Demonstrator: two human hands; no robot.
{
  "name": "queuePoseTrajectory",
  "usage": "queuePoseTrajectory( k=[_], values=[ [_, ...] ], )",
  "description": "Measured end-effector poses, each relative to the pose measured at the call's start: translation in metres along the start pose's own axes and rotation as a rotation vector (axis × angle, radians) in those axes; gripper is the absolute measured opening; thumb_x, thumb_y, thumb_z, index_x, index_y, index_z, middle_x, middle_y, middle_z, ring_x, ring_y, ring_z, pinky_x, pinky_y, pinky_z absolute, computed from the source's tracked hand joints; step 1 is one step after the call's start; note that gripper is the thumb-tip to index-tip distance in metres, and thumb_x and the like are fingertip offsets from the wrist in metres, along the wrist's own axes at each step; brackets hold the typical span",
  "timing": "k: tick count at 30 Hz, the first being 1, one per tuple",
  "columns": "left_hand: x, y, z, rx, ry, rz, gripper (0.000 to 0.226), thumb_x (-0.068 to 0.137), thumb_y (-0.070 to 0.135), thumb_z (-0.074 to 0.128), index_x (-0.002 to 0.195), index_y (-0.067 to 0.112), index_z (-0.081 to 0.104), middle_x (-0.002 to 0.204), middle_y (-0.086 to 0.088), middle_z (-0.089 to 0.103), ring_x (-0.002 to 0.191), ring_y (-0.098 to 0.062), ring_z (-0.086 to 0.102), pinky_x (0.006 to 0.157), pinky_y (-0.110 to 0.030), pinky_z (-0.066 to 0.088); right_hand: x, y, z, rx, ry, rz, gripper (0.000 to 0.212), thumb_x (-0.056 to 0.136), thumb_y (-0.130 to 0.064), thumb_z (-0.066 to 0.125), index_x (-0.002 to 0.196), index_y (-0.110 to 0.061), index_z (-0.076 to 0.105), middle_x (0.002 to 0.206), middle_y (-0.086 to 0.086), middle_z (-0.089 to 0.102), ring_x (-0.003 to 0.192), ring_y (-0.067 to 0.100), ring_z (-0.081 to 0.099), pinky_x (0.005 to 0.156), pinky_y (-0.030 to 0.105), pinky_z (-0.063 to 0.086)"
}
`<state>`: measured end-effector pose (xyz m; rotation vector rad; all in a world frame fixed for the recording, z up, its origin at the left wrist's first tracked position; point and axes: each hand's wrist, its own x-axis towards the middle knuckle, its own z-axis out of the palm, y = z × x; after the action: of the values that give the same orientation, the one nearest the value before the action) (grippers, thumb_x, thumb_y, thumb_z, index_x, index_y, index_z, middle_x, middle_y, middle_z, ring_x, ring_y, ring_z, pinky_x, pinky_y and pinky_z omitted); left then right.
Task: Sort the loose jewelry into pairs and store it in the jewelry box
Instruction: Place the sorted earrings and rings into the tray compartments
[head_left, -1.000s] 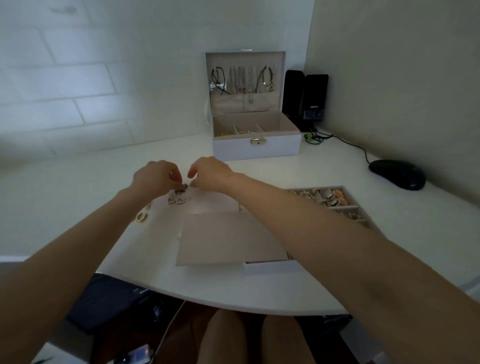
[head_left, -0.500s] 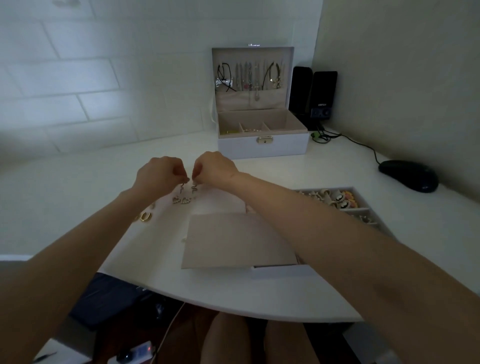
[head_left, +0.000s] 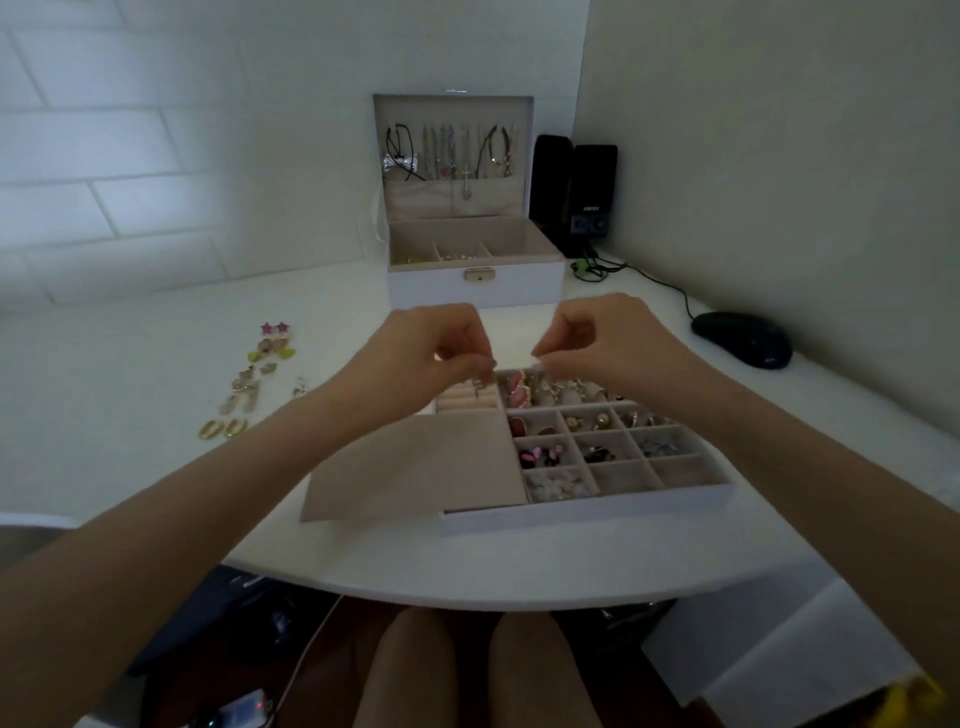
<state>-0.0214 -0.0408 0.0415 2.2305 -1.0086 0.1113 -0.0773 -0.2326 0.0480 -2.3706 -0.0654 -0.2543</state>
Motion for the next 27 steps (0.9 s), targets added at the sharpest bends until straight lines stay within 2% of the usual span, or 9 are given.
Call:
queuePoseTrajectory(
  k=[3, 6, 8, 10, 13, 17, 22, 25, 27],
  values=[
    [0.000, 0.022, 0.022, -0.045, -0.083, 0.078, 0.004, 0.083, 0.016, 0.067, 0.080, 0.016, 0.064, 0.077, 0.011, 0.066, 0.072, 0.003, 0.057, 0.061, -0.003, 0.036, -0.029, 0.018, -0.013, 0.003, 0.026, 0.039, 0.014, 0.075, -0.010, 0.075, 0.071, -0.019, 0.065, 0.075, -0.005, 0.069, 0.067, 0.004, 0.064, 0.061, 0.009, 0.048],
    [0.002, 0.039, 0.044, -0.046, -0.187, 0.149, 0.007, 0.083, 0.016, 0.067, 0.079, 0.020, 0.062, 0.075, 0.014, 0.063, 0.069, 0.005, 0.055, 0.064, -0.007, 0.039, -0.048, 0.034, -0.021, -0.009, 0.068, 0.071, 0.018, 0.073, -0.009, 0.076, 0.068, -0.020, 0.063, 0.074, -0.003, 0.069, 0.068, 0.009, 0.065, 0.064, 0.015, 0.051],
    [0.006, 0.047, 0.056, -0.046, -0.242, 0.165, 0.011, 0.083, 0.017, 0.067, 0.078, 0.023, 0.060, 0.078, 0.011, 0.063, 0.072, 0.001, 0.057, 0.072, -0.019, 0.048, -0.056, 0.042, -0.025, 0.006, 0.095, 0.089, 0.015, 0.073, -0.008, 0.076, 0.070, -0.018, 0.065, 0.076, -0.002, 0.070, 0.069, 0.009, 0.066, 0.065, 0.016, 0.052],
    [0.010, 0.053, 0.065, -0.027, -0.267, 0.180, 0.011, 0.084, 0.018, 0.066, 0.079, 0.025, 0.059, 0.080, 0.010, 0.064, 0.075, -0.004, 0.060, 0.076, -0.027, 0.052, -0.062, 0.048, -0.029, 0.027, 0.121, 0.098, 0.015, 0.073, -0.007, 0.076, 0.071, -0.017, 0.065, 0.077, -0.002, 0.071, 0.070, 0.008, 0.067, 0.066, 0.015, 0.053],
    [0.016, 0.058, 0.072, 0.008, -0.311, 0.195, 0.005, 0.084, 0.019, 0.066, 0.081, 0.020, 0.062, 0.079, 0.011, 0.062, 0.072, -0.001, 0.057, 0.074, -0.028, 0.051, -0.070, 0.054, -0.035, 0.075, 0.154, 0.108, 0.015, 0.074, -0.005, 0.075, 0.072, -0.017, 0.065, 0.075, -0.004, 0.070, 0.068, 0.005, 0.066, 0.065, 0.011, 0.050],
    [0.017, 0.056, 0.076, 0.133, -0.381, 0.247, 0.003, 0.085, 0.022, 0.063, 0.086, 0.019, 0.064, 0.087, 0.007, 0.066, 0.078, -0.006, 0.057, 0.077, -0.029, 0.049, -0.078, 0.058, -0.038, 0.136, 0.160, 0.119, 0.013, 0.075, -0.004, 0.074, 0.074, -0.014, 0.066, 0.075, -0.002, 0.071, 0.069, 0.006, 0.068, 0.066, 0.012, 0.052],
    [0.014, 0.053, 0.081, 0.278, -0.318, 0.343, 0.012, 0.083, 0.028, 0.066, 0.093, 0.022, 0.067, 0.097, 0.005, 0.054, 0.091, -0.010, 0.046, 0.079, -0.026, 0.040, -0.081, 0.055, -0.032, 0.163, 0.148, 0.103, 0.016, 0.074, -0.002, 0.074, 0.071, -0.016, 0.065, 0.077, 0.000, 0.071, 0.073, 0.011, 0.069, 0.069, 0.015, 0.054],
    [0.016, 0.050, 0.076, 0.247, -0.236, 0.278, 0.014, 0.085, 0.027, 0.063, 0.098, 0.023, 0.063, 0.094, 0.011, 0.052, 0.087, -0.005, 0.043, 0.076, -0.023, 0.039, -0.079, 0.051, -0.027, 0.167, 0.142, 0.092, 0.018, 0.073, -0.003, 0.075, 0.070, -0.017, 0.065, 0.078, 0.001, 0.071, 0.073, 0.011, 0.068, 0.069, 0.017, 0.055],
    [0.017, 0.045, 0.071, 0.223, -0.166, 0.232, 0.011, 0.086, 0.022, 0.062, 0.097, 0.021, 0.063, 0.089, 0.011, 0.052, 0.081, -0.005, 0.043, 0.073, -0.022, 0.038, -0.078, 0.047, -0.023, 0.177, 0.117, 0.080, 0.017, 0.073, -0.004, 0.075, 0.070, -0.018, 0.065, 0.078, -0.002, 0.071, 0.071, 0.005, 0.067, 0.065, 0.012, 0.052]
  ],
)
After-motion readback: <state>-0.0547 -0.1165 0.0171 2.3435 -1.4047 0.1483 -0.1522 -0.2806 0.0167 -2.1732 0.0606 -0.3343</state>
